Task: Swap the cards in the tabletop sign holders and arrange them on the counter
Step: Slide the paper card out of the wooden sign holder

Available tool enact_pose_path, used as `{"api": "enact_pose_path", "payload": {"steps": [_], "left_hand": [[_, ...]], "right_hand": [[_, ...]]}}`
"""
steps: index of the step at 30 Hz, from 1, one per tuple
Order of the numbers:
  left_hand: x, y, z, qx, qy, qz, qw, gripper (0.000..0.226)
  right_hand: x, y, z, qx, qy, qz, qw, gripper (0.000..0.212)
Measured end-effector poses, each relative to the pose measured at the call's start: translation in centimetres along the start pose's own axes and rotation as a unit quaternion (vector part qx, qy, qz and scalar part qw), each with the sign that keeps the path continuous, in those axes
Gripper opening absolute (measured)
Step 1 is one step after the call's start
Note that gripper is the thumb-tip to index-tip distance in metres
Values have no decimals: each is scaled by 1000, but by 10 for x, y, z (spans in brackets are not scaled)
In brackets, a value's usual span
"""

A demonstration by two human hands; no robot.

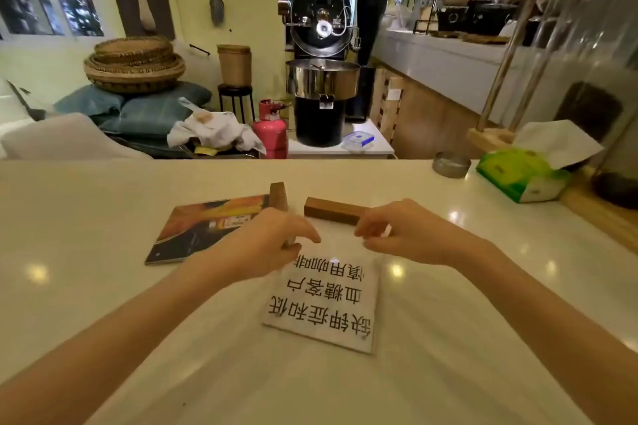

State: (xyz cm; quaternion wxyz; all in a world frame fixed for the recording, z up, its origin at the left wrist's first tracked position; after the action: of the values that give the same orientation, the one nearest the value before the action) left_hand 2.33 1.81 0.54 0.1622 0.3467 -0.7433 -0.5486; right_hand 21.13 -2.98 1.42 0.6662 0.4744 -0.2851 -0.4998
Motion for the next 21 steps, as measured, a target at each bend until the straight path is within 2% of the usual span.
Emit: {"api": "enact_pose_path", "payload": {"steps": [3,7,11,15,21], "left_hand": [[9,-15,6,-42,-20,27,999,41],[20,-32,20,-98,-32,48,994,49],[28,-41,25,-127,-85,-2,988,53],[29,-41,24,-190,-144,-62,969,60],[28,-42,30,-168,-145,-61,973,57]], "right_hand": [[18,-13,-7,40,-5,-19,999,23],[41,-34,-12,19,2,-44,999,37],[48,-46,-11,94,53,-96,990,37],[50,-59,-15,236,154,-128,951,36],[52,-65,-23,238,171,-129,947,39]]}}
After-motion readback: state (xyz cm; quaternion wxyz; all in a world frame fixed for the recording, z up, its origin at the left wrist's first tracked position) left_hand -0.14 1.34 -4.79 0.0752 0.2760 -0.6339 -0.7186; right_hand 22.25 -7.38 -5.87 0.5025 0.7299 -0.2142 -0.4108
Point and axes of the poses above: each hand's wrist, its own x-axis away from the middle knuckle, its own y-axis out of the back of the hand, z = x × y, the point moved 3 cm from there along -x, towards the middle knuckle, and after that the axes turned 7 degrees about y, right-handed, at the moved point
